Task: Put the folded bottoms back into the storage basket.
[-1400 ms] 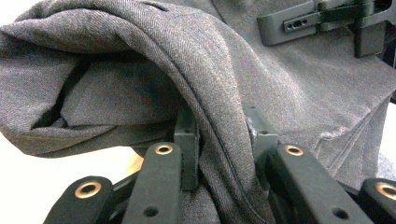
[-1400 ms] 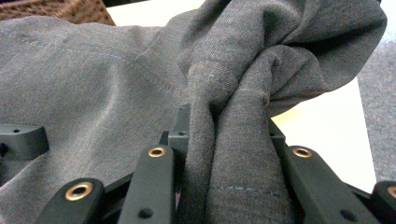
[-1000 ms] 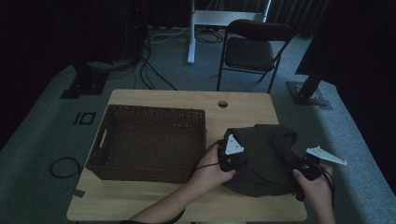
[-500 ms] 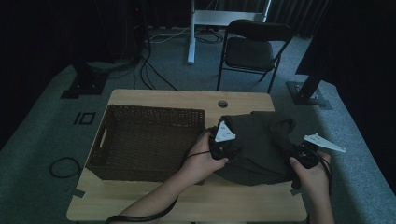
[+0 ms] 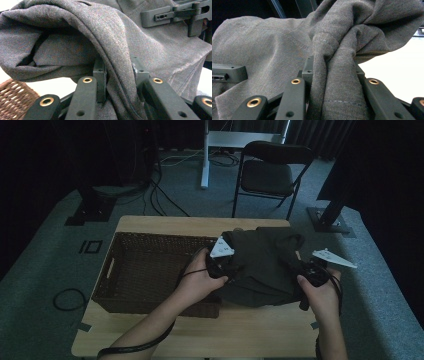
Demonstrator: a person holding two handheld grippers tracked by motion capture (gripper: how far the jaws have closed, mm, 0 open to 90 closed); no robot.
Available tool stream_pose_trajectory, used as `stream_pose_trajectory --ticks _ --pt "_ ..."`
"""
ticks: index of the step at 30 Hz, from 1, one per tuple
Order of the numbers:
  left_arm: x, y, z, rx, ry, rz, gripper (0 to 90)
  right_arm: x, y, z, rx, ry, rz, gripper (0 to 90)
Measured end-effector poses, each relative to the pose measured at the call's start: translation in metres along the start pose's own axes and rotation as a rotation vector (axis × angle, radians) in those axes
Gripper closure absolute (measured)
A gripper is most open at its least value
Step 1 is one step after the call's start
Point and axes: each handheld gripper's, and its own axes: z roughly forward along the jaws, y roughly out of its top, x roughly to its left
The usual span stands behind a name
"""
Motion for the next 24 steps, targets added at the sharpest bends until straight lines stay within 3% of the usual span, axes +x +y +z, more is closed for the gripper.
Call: stream_pose_trajectory --ticks 9,24 --pt "0.02 0.001 -0.024 -0.009 0.03 -0.011 72.4 0.022 0.014 0.018 -0.007 0.028 -0.011 67.2" --pt "0.058 -0.023 -0.065 -0.022 0.11 -0.071 72.0 0.066 0.019 0.065 -0.002 0.095 -0.03 67.2"
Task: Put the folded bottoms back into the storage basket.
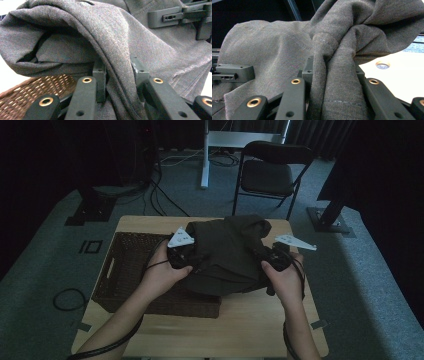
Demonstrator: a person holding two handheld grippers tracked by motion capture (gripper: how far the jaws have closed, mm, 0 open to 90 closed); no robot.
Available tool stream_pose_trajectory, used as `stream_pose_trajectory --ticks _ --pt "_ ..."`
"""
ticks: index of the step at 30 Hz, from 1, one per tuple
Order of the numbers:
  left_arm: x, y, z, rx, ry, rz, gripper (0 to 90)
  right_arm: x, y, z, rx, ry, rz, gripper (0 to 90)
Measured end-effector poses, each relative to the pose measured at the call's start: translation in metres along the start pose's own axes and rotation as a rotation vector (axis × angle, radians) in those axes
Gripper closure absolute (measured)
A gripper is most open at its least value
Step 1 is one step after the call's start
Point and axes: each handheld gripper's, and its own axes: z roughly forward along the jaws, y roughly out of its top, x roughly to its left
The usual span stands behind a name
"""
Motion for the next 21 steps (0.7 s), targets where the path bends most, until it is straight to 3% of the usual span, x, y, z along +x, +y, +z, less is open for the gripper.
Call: stream_pose_trajectory --ticks 21 --pt "0.064 -0.036 -0.053 0.026 0.084 -0.033 72.0 0.058 -0.008 0.076 0.02 0.085 -0.002 67.2"
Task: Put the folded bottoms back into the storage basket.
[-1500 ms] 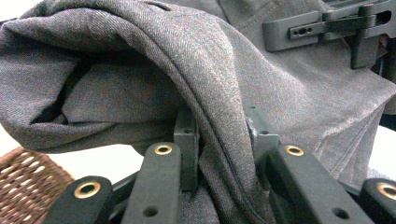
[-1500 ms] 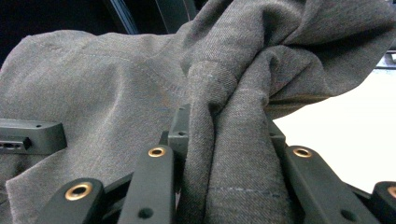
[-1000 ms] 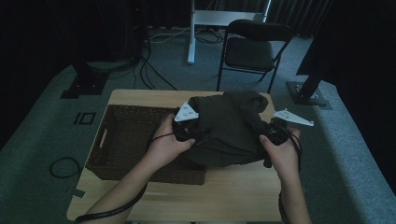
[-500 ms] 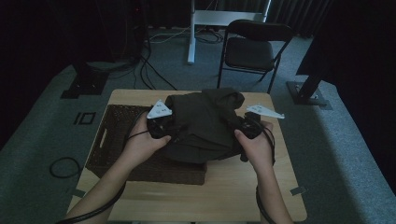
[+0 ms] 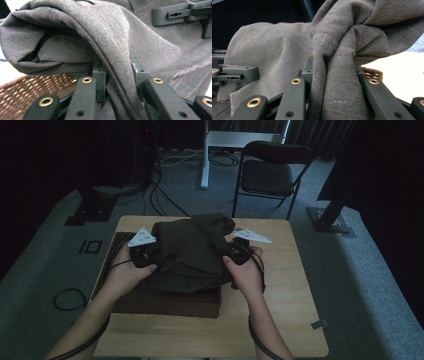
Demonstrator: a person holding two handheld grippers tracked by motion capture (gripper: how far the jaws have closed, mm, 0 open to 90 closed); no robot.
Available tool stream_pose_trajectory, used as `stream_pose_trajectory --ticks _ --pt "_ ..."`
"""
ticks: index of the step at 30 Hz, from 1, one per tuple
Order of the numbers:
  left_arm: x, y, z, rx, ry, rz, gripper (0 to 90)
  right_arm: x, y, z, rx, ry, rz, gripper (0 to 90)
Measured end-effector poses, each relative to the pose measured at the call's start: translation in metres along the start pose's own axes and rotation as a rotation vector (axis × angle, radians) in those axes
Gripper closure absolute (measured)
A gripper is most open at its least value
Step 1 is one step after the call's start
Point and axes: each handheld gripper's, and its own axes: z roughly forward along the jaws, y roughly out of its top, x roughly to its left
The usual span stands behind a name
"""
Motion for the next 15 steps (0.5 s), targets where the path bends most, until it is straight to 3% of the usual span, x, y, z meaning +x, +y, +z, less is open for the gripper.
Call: stream_pose_trajectory --ticks 15 --pt "0.041 -0.03 -0.015 0.051 0.064 -0.017 71.9 0.028 -0.021 0.054 0.028 0.027 0.017 67.2"
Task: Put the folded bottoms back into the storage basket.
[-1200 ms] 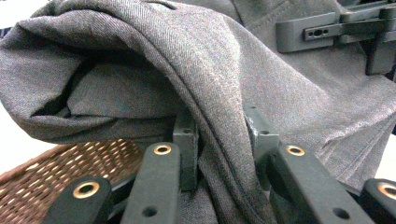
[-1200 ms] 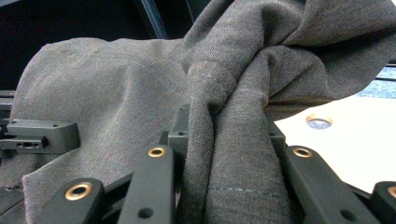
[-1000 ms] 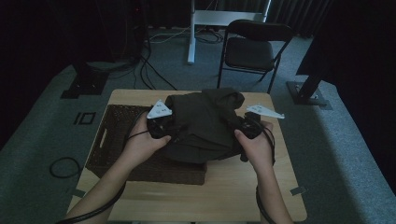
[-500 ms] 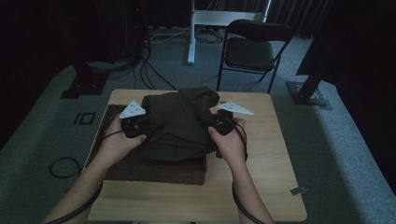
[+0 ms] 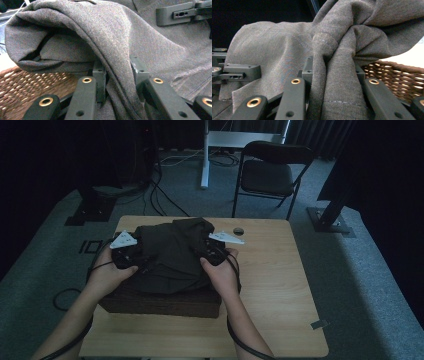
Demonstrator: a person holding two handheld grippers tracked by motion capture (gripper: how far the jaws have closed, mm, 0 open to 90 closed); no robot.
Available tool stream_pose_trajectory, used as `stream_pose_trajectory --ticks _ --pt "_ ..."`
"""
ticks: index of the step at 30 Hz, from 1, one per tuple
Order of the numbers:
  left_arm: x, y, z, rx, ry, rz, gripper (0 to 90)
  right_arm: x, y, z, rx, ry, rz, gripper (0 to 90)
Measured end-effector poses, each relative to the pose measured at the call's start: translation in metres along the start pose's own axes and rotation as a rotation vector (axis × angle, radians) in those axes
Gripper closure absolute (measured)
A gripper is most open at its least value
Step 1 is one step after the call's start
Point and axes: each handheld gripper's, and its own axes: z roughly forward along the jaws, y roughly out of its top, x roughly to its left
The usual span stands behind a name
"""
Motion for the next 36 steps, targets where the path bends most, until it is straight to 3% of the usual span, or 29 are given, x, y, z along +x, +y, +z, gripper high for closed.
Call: stream_pose_trajectory --ticks 12,21,25,29,36 --pt "0.018 -0.022 0.013 0.045 0.025 0.028 71.8 0.005 -0.023 0.03 0.029 -0.011 -0.029 67.1" --pt "0.029 -0.038 0.026 0.082 0.018 0.009 71.7 0.005 -0.039 0.044 0.052 -0.003 -0.037 67.0" --pt "0.031 -0.044 0.033 0.118 0.018 0.016 71.7 0.005 -0.047 0.05 0.093 0.003 -0.048 67.0" --pt "0.034 -0.051 0.041 0.146 0.022 0.001 71.7 0.002 -0.052 0.058 0.13 -0.006 -0.029 67.0" --pt "0.04 -0.061 0.051 0.161 0.027 -0.024 71.6 -0.004 -0.058 0.073 0.183 -0.039 -0.007 66.7"
